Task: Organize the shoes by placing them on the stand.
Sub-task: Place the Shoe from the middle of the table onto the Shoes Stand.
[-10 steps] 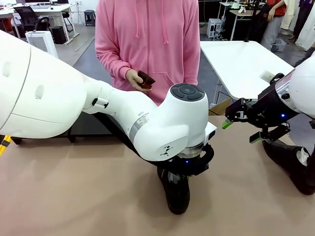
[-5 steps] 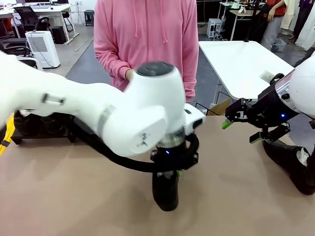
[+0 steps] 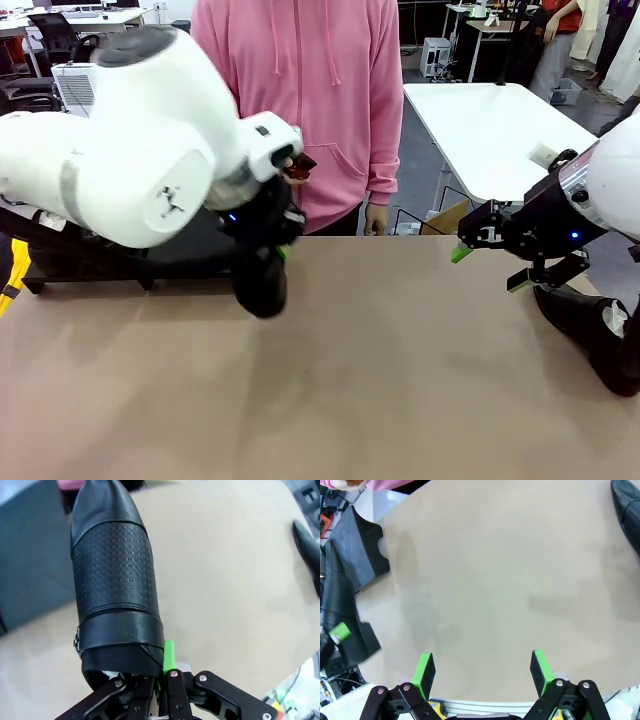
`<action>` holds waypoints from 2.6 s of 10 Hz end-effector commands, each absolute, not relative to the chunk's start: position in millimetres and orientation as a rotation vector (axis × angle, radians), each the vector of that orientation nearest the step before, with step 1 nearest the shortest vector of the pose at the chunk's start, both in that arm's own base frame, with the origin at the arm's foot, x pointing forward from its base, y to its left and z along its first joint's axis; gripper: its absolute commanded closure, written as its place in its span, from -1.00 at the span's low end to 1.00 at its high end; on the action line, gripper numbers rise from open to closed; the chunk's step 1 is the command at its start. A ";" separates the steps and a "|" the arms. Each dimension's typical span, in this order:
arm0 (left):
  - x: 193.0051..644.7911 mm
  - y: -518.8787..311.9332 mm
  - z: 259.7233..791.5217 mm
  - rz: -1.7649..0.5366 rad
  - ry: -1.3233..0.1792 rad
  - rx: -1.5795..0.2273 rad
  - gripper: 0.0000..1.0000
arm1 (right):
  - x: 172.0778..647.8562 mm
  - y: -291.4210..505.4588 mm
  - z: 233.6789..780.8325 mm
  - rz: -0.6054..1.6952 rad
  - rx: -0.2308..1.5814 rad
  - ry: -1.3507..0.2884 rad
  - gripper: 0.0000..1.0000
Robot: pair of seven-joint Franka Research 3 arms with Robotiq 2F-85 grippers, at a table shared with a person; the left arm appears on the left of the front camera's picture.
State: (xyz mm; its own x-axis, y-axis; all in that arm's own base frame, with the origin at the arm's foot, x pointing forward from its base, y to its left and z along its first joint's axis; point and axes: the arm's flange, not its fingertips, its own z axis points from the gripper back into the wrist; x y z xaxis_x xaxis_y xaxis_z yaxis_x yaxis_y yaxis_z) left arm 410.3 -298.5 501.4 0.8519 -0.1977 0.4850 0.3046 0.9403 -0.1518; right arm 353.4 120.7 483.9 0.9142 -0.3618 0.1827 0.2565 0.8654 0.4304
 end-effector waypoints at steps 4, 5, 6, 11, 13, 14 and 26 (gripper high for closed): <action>485.5 -245.7 515.1 -0.289 -0.619 -0.063 1.00 | 354.4 120.7 483.6 -0.320 0.417 -0.262 -1.00; 503.6 -233.7 507.3 -0.282 -0.617 -0.052 1.00 | 354.4 120.7 483.6 -0.320 0.417 -0.262 -1.00; 517.5 -222.6 501.6 -0.275 -0.619 -0.018 1.00 | 354.4 120.7 483.6 -0.320 0.417 -0.262 -1.00; 550.8 -191.8 479.3 -0.236 -0.649 0.079 1.00 | 354.4 120.7 483.6 -0.320 0.417 -0.262 -1.00; 557.8 -183.8 467.6 -0.220 -0.629 0.119 1.00 | 354.4 120.7 483.6 -0.320 0.417 -0.262 -1.00; 560.8 -179.7 460.3 -0.218 -0.623 0.134 1.00 | 354.4 120.7 483.6 -0.320 0.417 -0.262 -1.00; 562.5 -167.5 424.7 -0.158 -0.607 0.203 0.79 | 354.4 120.7 483.6 -0.320 0.417 -0.262 -1.00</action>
State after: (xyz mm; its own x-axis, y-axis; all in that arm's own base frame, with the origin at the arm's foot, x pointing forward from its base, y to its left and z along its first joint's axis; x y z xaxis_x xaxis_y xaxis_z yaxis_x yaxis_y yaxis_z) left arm 566.2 -167.7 423.4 0.8121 -0.2340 0.5346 0.1295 0.9655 0.2259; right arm 353.4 120.7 483.8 0.9142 -0.3618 0.1825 0.2566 0.8654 0.4303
